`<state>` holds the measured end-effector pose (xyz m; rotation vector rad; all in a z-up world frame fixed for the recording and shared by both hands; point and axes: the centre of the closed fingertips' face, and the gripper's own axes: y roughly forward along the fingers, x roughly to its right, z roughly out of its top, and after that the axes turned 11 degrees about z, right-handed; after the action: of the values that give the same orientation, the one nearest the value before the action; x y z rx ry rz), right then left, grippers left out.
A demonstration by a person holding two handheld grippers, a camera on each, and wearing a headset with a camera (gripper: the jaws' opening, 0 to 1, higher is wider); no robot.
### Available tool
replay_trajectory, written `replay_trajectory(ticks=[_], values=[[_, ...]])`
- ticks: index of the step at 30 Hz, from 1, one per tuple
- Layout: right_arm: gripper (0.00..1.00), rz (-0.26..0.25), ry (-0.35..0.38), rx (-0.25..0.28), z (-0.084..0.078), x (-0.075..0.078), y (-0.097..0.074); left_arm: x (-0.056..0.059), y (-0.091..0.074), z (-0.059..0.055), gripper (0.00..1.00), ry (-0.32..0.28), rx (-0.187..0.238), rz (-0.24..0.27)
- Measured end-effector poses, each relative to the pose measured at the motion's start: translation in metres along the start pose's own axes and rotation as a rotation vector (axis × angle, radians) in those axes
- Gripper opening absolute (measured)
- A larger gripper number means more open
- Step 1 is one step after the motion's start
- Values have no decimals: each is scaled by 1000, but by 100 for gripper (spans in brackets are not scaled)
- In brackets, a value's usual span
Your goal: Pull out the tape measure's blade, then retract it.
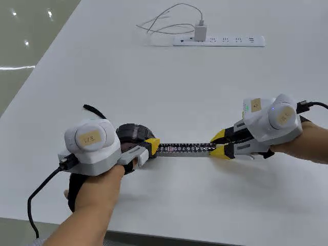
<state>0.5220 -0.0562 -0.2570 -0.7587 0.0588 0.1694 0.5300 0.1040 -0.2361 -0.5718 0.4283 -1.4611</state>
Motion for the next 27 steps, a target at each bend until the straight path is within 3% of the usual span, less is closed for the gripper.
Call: replay_trajectory(ticks=[27], values=[[9,25,-26,7,16,3,23,1,-2,0,55,3,-3,1]])
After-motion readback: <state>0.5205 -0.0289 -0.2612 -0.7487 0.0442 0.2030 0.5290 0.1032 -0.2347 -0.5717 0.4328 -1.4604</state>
